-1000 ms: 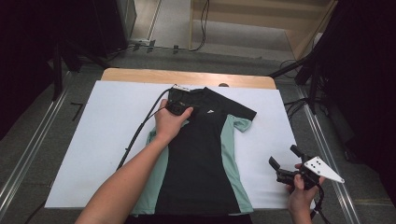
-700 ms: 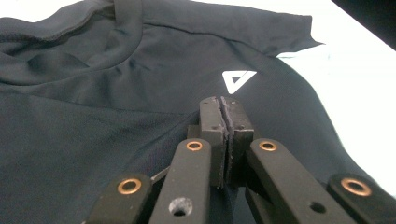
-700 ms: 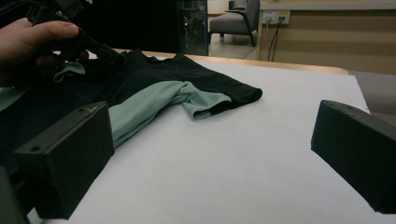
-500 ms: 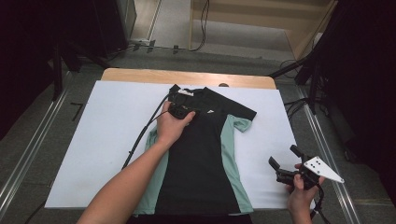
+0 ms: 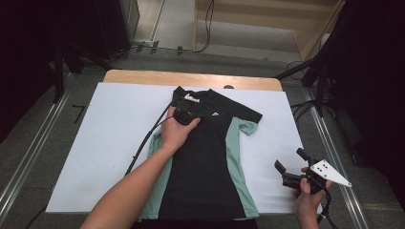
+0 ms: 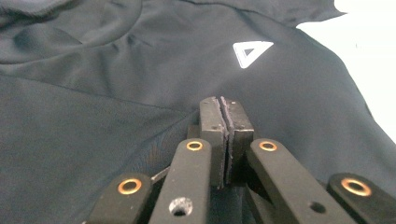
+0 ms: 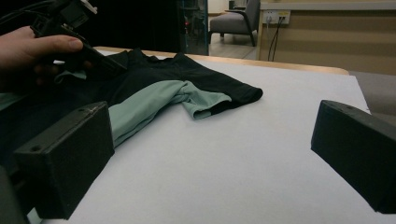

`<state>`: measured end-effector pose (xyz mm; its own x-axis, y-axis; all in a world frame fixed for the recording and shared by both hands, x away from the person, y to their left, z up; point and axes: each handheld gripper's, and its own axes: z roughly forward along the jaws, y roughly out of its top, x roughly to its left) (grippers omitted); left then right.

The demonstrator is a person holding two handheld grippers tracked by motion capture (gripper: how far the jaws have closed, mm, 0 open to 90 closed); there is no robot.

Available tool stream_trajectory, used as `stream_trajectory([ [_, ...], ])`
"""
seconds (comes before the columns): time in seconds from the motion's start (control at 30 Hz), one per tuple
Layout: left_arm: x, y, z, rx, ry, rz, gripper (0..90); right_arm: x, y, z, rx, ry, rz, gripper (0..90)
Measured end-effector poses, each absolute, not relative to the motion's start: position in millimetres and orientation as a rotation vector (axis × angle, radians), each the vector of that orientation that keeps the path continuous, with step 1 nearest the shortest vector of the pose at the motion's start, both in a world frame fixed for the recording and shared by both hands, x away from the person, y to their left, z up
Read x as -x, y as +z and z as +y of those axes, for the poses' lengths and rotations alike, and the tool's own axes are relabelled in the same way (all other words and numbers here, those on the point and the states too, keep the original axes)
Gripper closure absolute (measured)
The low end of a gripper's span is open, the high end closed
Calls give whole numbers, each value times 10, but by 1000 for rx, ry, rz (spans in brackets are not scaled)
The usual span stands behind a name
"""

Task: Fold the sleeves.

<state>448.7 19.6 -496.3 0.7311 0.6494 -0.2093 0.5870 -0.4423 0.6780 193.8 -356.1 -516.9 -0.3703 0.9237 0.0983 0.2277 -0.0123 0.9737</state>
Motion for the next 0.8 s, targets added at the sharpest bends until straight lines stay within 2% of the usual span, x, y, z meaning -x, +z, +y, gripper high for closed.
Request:
stream_trajectory([
  [0.2,-4496,-4940,199,-2167,73,957,864,-1938,-5169,-3555,-1210,1421,1644,0],
  [0.33,-4477,-4872,232,-2136,84,938,728,-1937,-5169,-3557,-1213,1423,1644,0],
  [0.43,-4463,-4813,281,-2085,73,940,681,-1940,-5170,-3556,-1210,1420,1643,0],
  [0.63,-4415,-4696,330,-2036,90,911,504,-1940,-5169,-3556,-1209,1419,1645,0],
  [0.8,-4391,-4602,371,-1982,62,877,425,-1939,-5169,-3555,-1209,1418,1645,0],
])
